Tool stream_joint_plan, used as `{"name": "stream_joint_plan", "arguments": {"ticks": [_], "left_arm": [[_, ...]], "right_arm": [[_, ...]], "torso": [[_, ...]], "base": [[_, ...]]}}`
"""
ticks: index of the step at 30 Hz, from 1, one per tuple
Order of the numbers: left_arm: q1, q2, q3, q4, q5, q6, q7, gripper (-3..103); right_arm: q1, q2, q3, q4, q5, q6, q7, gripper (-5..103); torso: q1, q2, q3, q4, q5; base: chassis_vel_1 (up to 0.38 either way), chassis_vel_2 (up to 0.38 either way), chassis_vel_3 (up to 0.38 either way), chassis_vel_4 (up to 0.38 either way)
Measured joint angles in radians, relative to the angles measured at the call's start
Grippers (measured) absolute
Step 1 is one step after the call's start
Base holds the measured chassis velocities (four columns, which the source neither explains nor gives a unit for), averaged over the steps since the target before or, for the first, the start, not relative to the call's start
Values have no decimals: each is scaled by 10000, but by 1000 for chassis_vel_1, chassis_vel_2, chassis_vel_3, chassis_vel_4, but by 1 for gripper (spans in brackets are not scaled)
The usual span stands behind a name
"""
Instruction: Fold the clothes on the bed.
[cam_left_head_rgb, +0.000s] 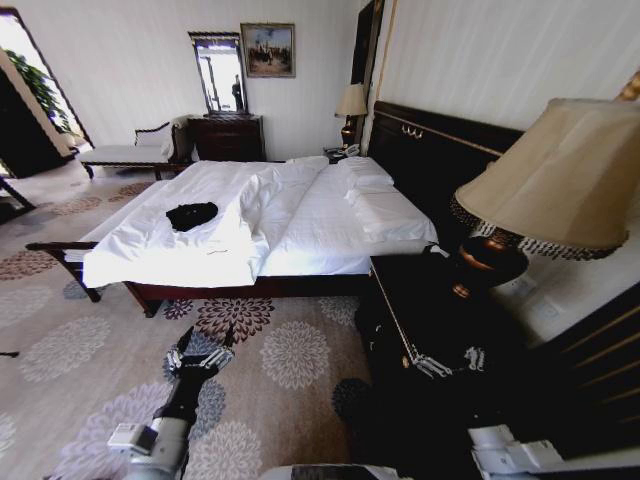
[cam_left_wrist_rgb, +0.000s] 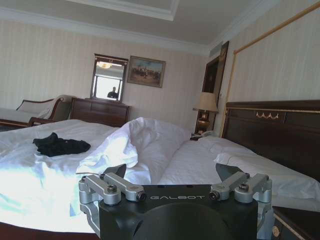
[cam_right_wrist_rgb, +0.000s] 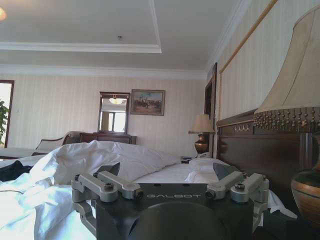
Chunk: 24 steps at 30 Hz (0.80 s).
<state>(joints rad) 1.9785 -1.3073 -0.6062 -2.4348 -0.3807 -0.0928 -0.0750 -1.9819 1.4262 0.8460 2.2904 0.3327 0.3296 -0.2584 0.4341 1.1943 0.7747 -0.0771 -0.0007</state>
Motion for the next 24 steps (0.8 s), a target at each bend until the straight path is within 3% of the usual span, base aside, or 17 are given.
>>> {"name": "stream_joint_plan", "arguments": {"ticks": [13,19,24], "left_arm": [[37,-162,71,83,838,-418,-57,100],[-136,-191,199,91,548,-501,-724,100],[-182,-102,51,112,299,-282,-864,100]], "right_arm": [[-184,261,180,322,-1089,-557,857,100],[-130,483,142,406,-1331,-830,1057,100],[-62,439,124,346,-1315,-830,1066,100]], "torso": [[-2,1,-1,1,1],[-2,1,0,1,1],[-3,2,-2,1,-1]], "base": [[-3,2,5,-3],[-123,138,118,-128],[-221,239,221,-224]]}}
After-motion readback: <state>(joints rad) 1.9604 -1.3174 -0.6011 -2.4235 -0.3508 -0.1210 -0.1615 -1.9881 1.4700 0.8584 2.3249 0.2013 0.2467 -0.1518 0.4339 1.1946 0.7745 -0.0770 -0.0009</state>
